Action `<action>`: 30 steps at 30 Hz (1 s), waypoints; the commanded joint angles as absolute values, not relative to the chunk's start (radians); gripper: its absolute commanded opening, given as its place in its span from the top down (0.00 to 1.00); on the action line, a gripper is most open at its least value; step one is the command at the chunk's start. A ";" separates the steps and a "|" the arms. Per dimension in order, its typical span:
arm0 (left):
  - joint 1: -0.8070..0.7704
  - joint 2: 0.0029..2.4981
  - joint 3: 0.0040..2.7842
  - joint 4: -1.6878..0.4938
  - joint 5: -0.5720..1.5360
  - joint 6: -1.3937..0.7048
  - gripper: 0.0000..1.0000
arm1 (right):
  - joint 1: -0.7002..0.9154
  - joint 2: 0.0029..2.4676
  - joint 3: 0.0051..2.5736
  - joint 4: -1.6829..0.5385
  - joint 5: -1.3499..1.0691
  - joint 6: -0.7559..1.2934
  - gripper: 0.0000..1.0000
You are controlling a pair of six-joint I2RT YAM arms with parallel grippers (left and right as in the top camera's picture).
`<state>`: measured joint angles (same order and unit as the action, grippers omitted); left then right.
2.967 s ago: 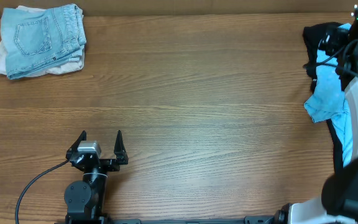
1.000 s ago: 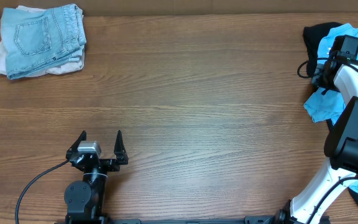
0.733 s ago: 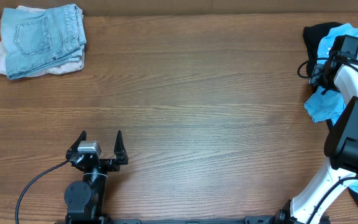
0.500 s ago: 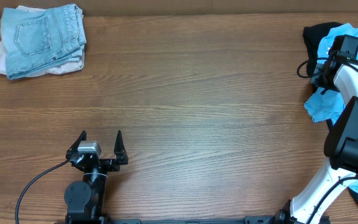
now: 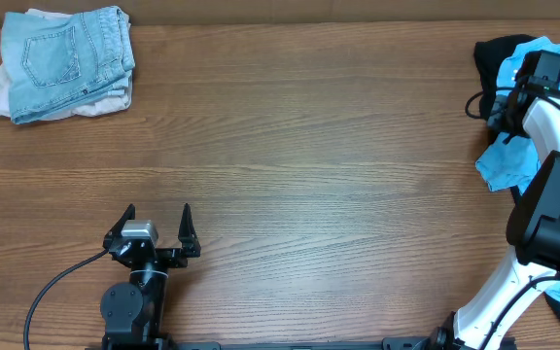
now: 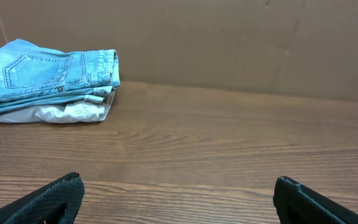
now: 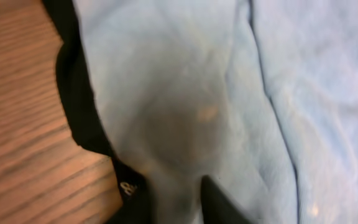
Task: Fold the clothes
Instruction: 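Close the right gripper on the light-blue t-shirt, then drag the t-shirt left to the table center and release it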
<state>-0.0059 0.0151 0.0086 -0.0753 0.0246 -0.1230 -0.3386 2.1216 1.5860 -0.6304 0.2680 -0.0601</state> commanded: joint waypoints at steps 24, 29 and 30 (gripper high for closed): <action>-0.001 0.006 0.005 -0.077 0.019 -0.104 0.00 | -0.279 1.569 1.619 -0.604 0.002 0.083 0.96; -0.001 0.006 0.005 -0.077 0.019 -0.104 0.00 | -0.131 1.487 1.619 -0.552 -0.319 0.086 0.96; -0.001 0.006 0.005 -0.077 0.019 -0.104 0.00 | -0.079 1.485 1.619 -0.529 -0.350 0.104 0.96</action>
